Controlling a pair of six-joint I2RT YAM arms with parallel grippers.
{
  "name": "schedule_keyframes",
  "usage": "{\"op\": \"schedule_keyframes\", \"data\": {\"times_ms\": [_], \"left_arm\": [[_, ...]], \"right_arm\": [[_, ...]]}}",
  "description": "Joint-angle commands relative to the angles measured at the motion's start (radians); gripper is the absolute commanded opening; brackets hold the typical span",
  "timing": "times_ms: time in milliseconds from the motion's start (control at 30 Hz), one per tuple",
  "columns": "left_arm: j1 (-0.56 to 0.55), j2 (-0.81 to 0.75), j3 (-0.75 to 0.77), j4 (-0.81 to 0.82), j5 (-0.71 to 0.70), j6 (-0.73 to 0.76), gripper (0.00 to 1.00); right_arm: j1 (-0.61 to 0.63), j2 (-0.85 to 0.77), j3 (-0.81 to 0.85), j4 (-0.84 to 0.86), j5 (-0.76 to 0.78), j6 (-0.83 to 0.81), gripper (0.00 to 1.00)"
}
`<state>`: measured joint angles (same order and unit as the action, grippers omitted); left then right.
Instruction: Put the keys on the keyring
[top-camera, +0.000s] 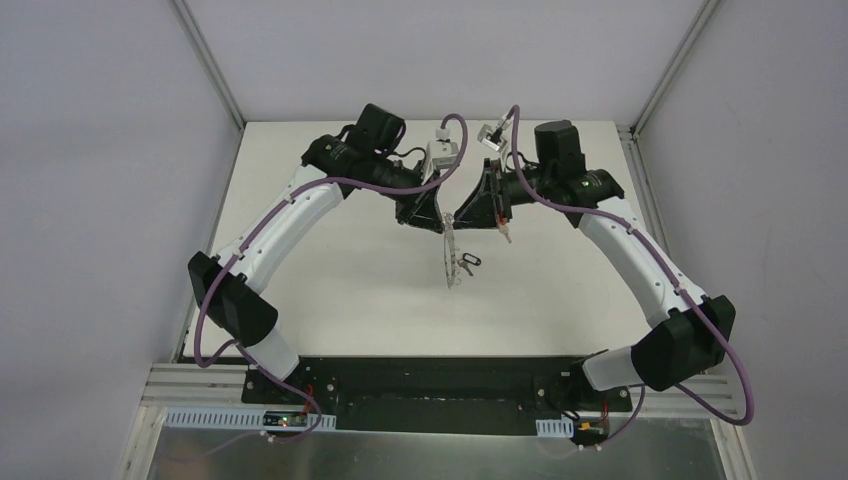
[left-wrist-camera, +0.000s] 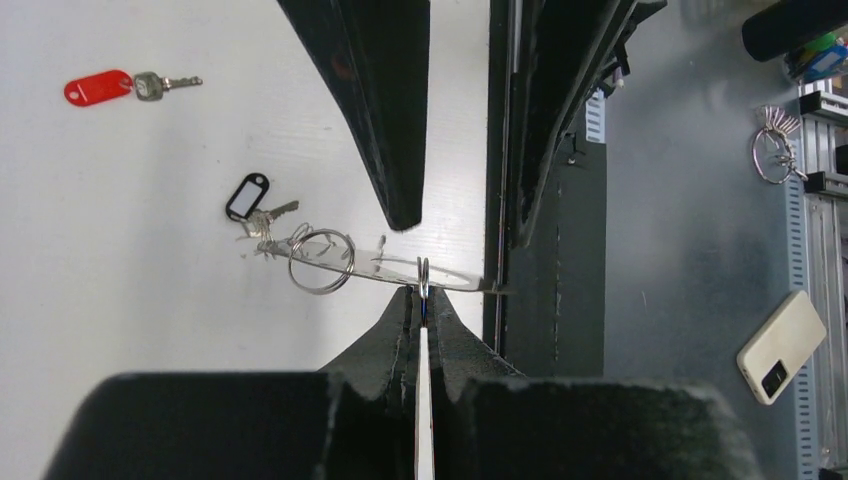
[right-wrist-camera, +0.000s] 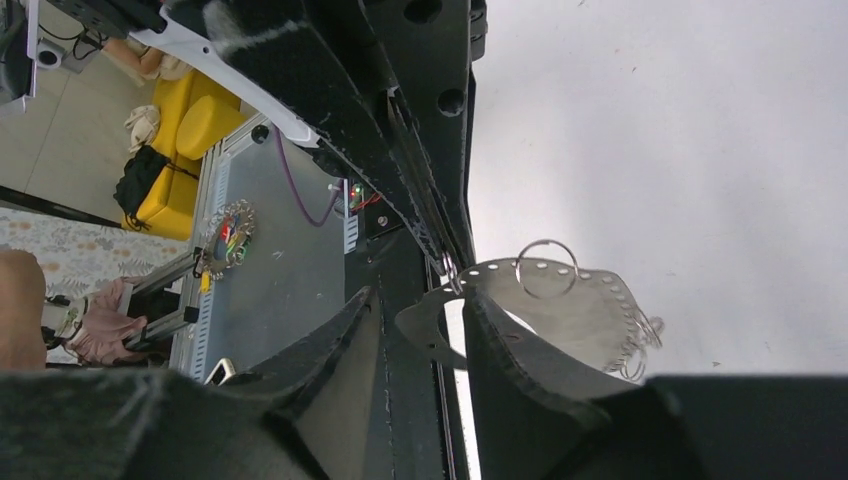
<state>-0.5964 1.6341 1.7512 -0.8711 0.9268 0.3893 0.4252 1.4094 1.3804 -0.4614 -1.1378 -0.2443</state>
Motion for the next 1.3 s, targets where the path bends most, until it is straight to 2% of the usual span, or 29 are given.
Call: {"op": "schedule_keyframes", "data": {"times_ms": [0,233,467,633,1000,1267], "left_arm": [[-0.008,-0.039,-0.01,0.096,0.09,-0.047,0.0],[-0.008,-0.06,-0.084,0.225,0.139,-0.152,0.0],[-0.005,-0.066,-0.115,0.274,0.152,-0.194,0.0],[0.002,-0.073,-0.128,0.287,0.172,-0.198,0.0],[0.016,-0.094,-0.16,0.298,0.181,-0.196,0.0],[0.015,-0.092,-0.165,0.312,0.209,-0.217,0.0]], "right_arm": [[0.023,0.01,0.019,-0.005,-0.013,-0.053,0.38],[0.031,0.017,0.013,0.015,-0.007,-0.049,0.28],[0.033,0.011,-0.019,0.011,0.0,-0.075,0.19],[0.031,-0.004,-0.038,0.003,0.041,-0.097,0.2],[-0.011,-0.038,0.016,-0.057,0.033,-0.133,0.34],[-0.014,-0.043,-0.01,-0.042,0.09,-0.144,0.36]]}}
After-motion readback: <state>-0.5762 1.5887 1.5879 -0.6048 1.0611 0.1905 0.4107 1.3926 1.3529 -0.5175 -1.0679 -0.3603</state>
